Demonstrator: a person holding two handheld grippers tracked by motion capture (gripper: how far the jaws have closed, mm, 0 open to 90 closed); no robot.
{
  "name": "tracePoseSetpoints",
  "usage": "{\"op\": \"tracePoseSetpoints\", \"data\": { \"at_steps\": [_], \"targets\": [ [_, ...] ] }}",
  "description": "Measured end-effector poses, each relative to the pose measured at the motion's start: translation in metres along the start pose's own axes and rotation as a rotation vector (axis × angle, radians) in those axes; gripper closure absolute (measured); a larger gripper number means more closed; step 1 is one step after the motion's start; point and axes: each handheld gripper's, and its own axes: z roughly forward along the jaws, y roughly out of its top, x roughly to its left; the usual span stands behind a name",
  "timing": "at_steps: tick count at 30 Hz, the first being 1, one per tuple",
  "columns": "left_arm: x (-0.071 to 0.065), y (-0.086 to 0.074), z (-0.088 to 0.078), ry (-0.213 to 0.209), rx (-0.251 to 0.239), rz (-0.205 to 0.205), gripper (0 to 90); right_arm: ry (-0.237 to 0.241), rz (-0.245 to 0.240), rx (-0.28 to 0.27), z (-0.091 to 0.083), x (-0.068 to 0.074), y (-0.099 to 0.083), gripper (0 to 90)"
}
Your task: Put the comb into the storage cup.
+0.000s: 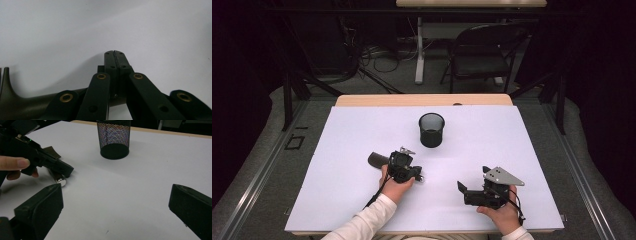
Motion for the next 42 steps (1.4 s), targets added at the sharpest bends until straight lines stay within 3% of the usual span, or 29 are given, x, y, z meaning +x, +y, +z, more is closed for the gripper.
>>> {"op": "tracePoseSetpoints", "data": {
  "at_steps": [21,33,42],
  "targets": [
    [0.0,-0.022,-0.02,-0.014,0.032,0.046,90.0,0.004,0.002,0.001,0.0,0.0,0.0,0.0],
    [0.01,-0.034,-0.034,-0.006,0.023,0.02,90.0,0.006,0.001,0.006,0.001,0.001,0.0,0.0],
    [0.014,-0.04,-0.041,0.012,0.028,0.03,90.0,0.007,0.001,0.008,0.001,0.001,0.0,0.0]
  ]
}}
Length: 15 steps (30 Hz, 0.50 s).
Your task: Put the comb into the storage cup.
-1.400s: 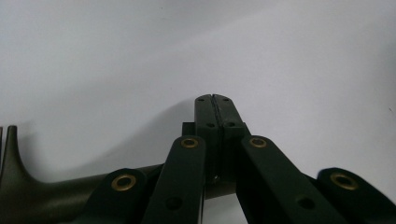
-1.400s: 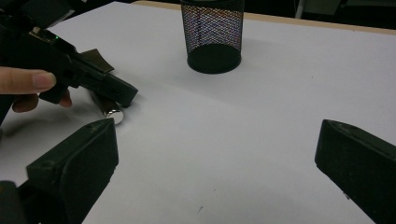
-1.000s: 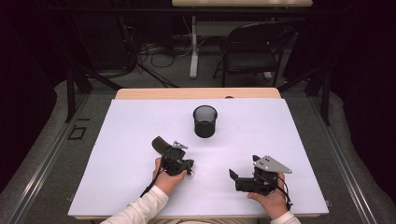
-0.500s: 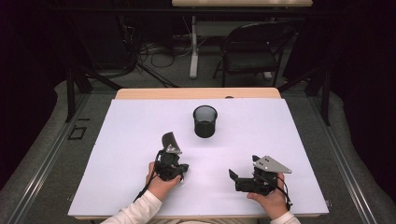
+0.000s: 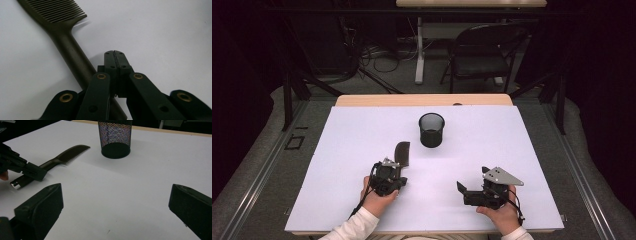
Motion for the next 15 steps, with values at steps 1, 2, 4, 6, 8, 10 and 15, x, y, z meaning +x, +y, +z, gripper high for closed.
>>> {"op": "tracePoseSetpoints", "data": {
  "at_steps": [1,2,4,6,8,10,15],
  "targets": [
    [0.0003,-0.0012,-0.0012,0.006,0.0,0.004,90.0,-0.002,0.0,0.001,-0.0001,-0.0001,0.0,0.0],
    [0.0003,-0.002,-0.0017,0.012,-0.003,0.006,90.0,-0.002,0.0,0.001,-0.0001,-0.0002,-0.0001,0.0],
    [0.0009,-0.0027,-0.0028,0.013,0.002,0.011,90.0,-0.001,0.0,0.001,-0.0001,-0.0001,-0.0001,0.0],
    [0.0014,-0.0041,-0.0039,0.022,-0.005,0.01,90.0,-0.001,-0.001,0.0,-0.0001,-0.0002,0.0,0.0],
    [0.0032,-0.0056,-0.0069,0.029,-0.012,0.011,90.0,0.0,0.0,0.001,-0.0003,0.0,0.0,0.0],
    [0.0046,-0.0068,-0.0087,0.028,-0.01,0.01,90.0,0.0,0.0,0.002,-0.0004,0.0,0.0,0.0],
    [0.0073,-0.0107,-0.0107,0.04,-0.009,0.011,89.9,-0.002,0.0,0.002,-0.0001,-0.0004,-0.0001,0.0]
  ]
}}
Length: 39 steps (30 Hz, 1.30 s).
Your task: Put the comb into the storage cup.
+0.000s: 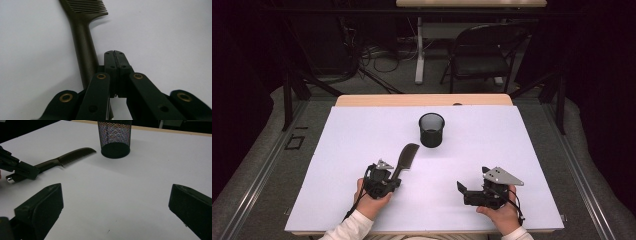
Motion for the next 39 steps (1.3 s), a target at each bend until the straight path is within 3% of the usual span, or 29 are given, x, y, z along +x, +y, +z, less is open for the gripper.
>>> {"op": "tracePoseSetpoints", "data": {
  "at_steps": [18,29,39],
  "targets": [
    [0.019,-0.006,-0.011,0.033,-0.008,-0.021,89.9,-0.002,0.005,0.002,0.0,0.0,0.0,0.0],
    [0.018,-0.005,-0.014,0.021,-0.027,-0.015,89.2,-0.001,0.004,0.003,0.001,0.0,0.0,0.0],
    [0.017,-0.003,-0.022,0.019,-0.074,-0.003,86.4,0.004,0.005,-0.001,0.001,-0.001,-0.001,0.0]
  ]
}}
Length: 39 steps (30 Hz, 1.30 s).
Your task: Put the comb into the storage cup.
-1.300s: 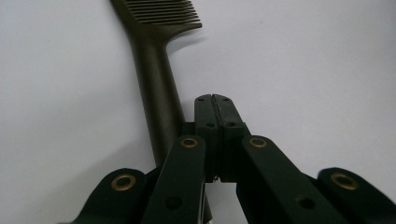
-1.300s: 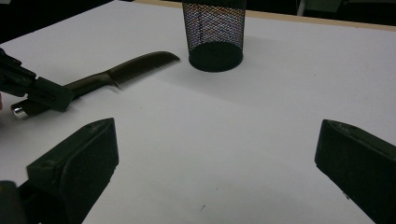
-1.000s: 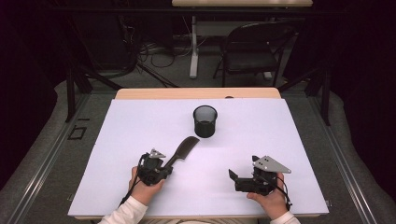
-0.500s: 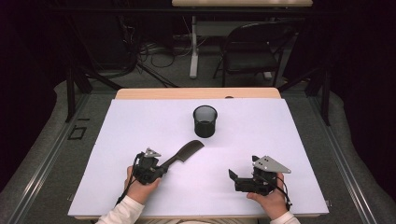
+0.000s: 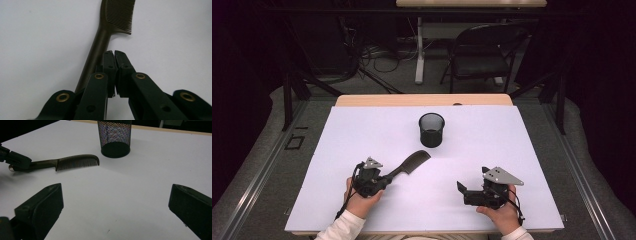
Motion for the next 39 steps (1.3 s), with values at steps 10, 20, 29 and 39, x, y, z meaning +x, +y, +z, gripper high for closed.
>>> {"op": "tracePoseSetpoints", "data": {
  "at_steps": [10,20,29,39],
  "targets": [
    [0.003,0.002,-0.005,-0.001,-0.03,-0.003,81.8,0.001,0.0,0.0,0.0,0.0,0.0,0.0],
    [0.006,0.003,-0.008,-0.001,-0.05,0.0,74.1,-0.001,-0.001,0.003,0.0,-0.001,0.0,0.0],
    [0.011,0.003,-0.009,-0.006,-0.066,-0.009,60.9,-0.001,0.004,-0.004,-0.001,-0.002,0.0,0.0],
    [0.017,0.004,-0.009,0.004,-0.084,-0.014,48.9,-0.003,0.002,-0.004,-0.001,-0.002,0.0,0.0]
  ]
}}
